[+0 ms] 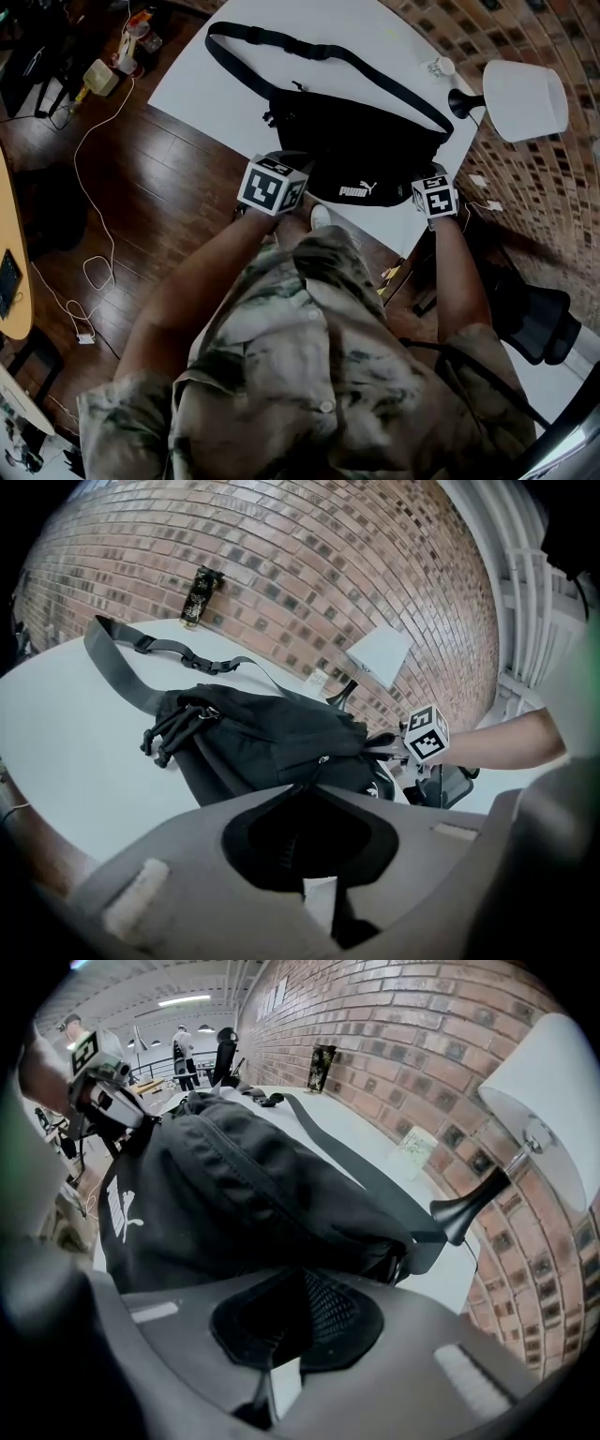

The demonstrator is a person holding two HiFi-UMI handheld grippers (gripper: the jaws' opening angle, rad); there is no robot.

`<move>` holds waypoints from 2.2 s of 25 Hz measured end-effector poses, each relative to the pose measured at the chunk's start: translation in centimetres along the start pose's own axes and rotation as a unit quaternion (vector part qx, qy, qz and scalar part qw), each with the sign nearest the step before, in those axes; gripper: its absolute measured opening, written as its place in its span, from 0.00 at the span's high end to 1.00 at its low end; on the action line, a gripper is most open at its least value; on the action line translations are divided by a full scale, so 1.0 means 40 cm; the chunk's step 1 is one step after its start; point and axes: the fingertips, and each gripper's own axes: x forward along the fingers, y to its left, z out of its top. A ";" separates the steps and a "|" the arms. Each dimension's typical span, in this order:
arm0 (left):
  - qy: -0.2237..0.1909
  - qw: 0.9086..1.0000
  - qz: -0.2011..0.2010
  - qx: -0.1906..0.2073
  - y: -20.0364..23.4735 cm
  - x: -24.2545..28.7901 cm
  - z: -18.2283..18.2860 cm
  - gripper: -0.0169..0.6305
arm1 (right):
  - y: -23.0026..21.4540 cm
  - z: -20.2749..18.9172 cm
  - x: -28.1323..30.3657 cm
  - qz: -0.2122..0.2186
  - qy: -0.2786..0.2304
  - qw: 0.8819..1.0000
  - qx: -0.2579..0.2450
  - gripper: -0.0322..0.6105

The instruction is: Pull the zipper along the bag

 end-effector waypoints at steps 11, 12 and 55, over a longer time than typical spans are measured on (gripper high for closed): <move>-0.002 1.000 0.010 0.012 0.046 -0.031 -0.007 0.95 | 0.000 0.000 0.000 -0.006 0.010 1.000 0.006 0.95; -0.003 1.000 0.009 0.012 0.048 -0.034 -0.006 0.95 | -0.001 0.001 0.000 -0.008 0.010 1.000 0.007 0.95; -0.132 0.979 0.153 0.041 -0.601 -0.341 -0.403 0.86 | 0.347 -0.367 -0.512 0.134 -0.262 0.955 0.025 0.84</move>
